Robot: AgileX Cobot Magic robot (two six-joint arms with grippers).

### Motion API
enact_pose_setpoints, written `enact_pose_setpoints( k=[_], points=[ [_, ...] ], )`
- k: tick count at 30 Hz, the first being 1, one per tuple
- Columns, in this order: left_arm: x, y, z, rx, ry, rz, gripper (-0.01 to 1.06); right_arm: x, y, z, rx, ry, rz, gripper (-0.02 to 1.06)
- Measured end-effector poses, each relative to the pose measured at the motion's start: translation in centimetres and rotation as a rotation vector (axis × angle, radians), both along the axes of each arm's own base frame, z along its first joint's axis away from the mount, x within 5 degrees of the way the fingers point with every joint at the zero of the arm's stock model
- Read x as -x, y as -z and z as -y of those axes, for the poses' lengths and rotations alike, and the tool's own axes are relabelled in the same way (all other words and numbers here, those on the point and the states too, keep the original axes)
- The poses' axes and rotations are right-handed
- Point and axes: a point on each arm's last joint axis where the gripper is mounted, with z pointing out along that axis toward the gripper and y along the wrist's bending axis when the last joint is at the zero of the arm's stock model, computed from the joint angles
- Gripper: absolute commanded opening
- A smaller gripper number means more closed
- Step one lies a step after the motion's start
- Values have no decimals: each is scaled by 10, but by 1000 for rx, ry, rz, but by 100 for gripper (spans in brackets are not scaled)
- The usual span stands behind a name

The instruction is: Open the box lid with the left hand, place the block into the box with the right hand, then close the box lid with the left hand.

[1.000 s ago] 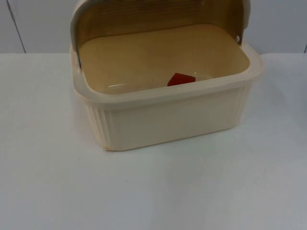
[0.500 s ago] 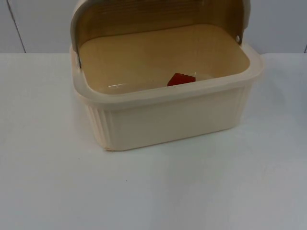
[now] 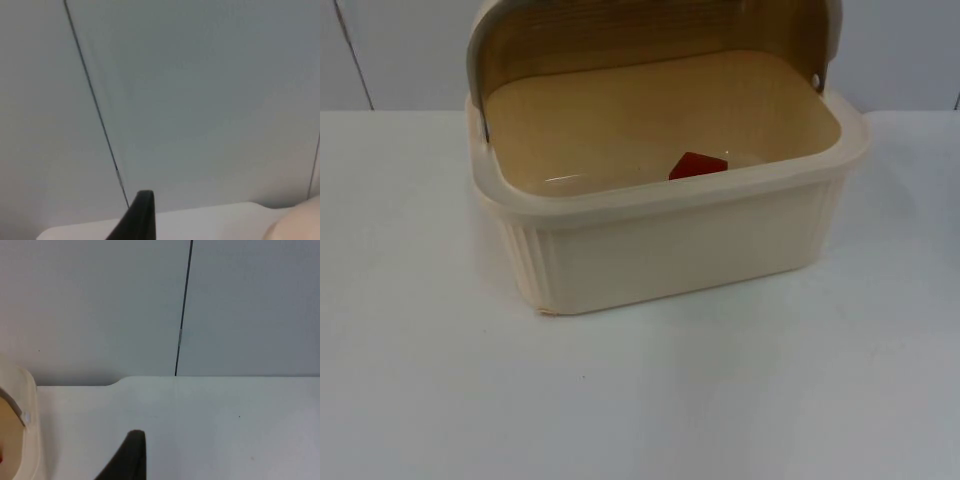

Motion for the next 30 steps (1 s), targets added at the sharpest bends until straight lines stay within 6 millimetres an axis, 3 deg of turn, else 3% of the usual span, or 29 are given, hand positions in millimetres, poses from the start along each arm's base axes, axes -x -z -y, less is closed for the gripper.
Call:
enact_pose_setpoints(
  k=[8,9,13,21,26,30],
  points=[
    [-85,-10,12,-70,21,1,102,0,0,0,0,0,0,105],
    [-85,-10,12,-70,21,1,102,0,0,0,0,0,0,105],
    [-120,-1,29,-158,74,-19,102,0,0,0,0,0,0,105],
    [-144,14,60,-322,183,-21,102,0,0,0,0,0,0,105],
    [-155,32,89,-725,346,38,102,0,0,0,-9,4,1,105],
    [-161,46,110,-860,430,80,102,0,0,0,-13,6,1,105]
  ],
)
